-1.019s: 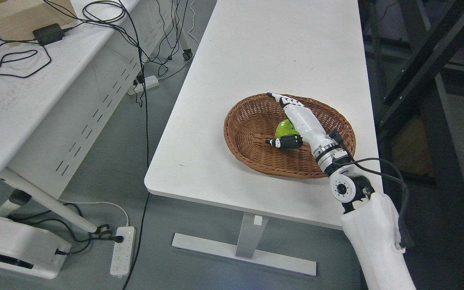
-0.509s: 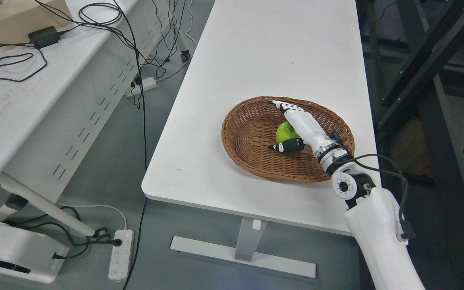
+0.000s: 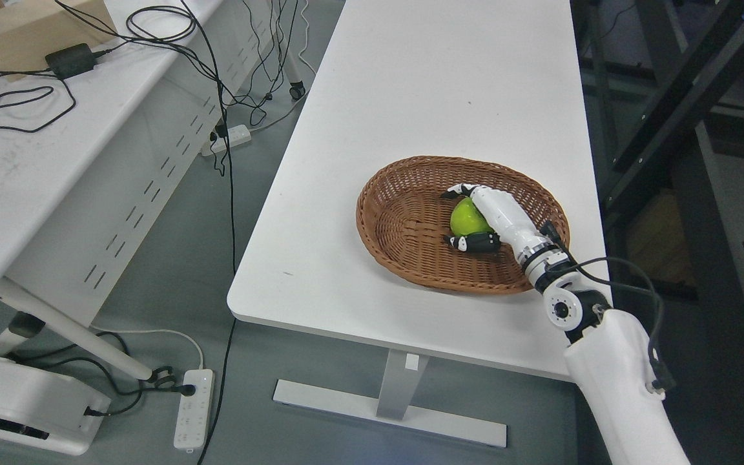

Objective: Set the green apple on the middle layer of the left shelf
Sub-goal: 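Reach the right hand into the basket over the green apple, then close the right hand on the green apple and lift it out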

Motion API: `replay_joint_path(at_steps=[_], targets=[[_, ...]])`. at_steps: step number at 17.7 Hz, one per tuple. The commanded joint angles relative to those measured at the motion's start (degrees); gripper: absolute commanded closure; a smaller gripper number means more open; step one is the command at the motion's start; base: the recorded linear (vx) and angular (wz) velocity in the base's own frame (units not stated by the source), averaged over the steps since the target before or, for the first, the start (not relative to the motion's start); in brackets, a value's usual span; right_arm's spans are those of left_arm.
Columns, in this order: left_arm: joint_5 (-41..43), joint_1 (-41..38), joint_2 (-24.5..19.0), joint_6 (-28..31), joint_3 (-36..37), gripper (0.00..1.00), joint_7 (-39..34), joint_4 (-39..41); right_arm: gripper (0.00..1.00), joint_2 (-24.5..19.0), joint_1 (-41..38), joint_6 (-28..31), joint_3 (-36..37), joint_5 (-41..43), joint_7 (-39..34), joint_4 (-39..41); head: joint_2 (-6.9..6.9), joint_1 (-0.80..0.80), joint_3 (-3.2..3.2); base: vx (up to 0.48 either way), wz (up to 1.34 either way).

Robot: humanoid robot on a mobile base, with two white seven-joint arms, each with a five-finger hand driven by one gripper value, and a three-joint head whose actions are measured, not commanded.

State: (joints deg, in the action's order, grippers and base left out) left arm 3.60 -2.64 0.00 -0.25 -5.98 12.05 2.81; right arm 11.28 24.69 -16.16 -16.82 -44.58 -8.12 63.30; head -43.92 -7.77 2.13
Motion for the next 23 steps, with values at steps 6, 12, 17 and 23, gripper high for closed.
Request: replay_joint_path(at_steps=[6, 12, 17, 23], targets=[[0.0, 0.0, -1.0, 0.0, 0.0, 0.00, 0.0, 0.0, 1.00, 1.3, -3.2, -1.9, 12.0, 6.0, -9.8, 4.3, 0.00, 0.00, 0.00, -0.001, 0.00], [0.0, 0.0, -1.0, 0.0, 0.0, 0.00, 0.0, 0.0, 1.00, -0.5, -6.8, 1.5, 22.3, 27.4, -14.4, 15.0, 0.00, 0.00, 0.00, 0.001, 0.00], [0.0, 0.0, -1.0, 0.0, 0.0, 0.00, 0.0, 0.0, 1.00, -4.3, -11.3, 1.7, 25.3, 32.8, -2.1, 19.7, 0.00, 0.00, 0.00, -0.001, -0.01], [0.0, 0.0, -1.0, 0.0, 0.0, 0.00, 0.0, 0.0, 1.00, -10.3, -20.0, 1.6, 28.7, 33.2, 2.0, 28.0, 0.00, 0.00, 0.00, 0.000, 0.00]])
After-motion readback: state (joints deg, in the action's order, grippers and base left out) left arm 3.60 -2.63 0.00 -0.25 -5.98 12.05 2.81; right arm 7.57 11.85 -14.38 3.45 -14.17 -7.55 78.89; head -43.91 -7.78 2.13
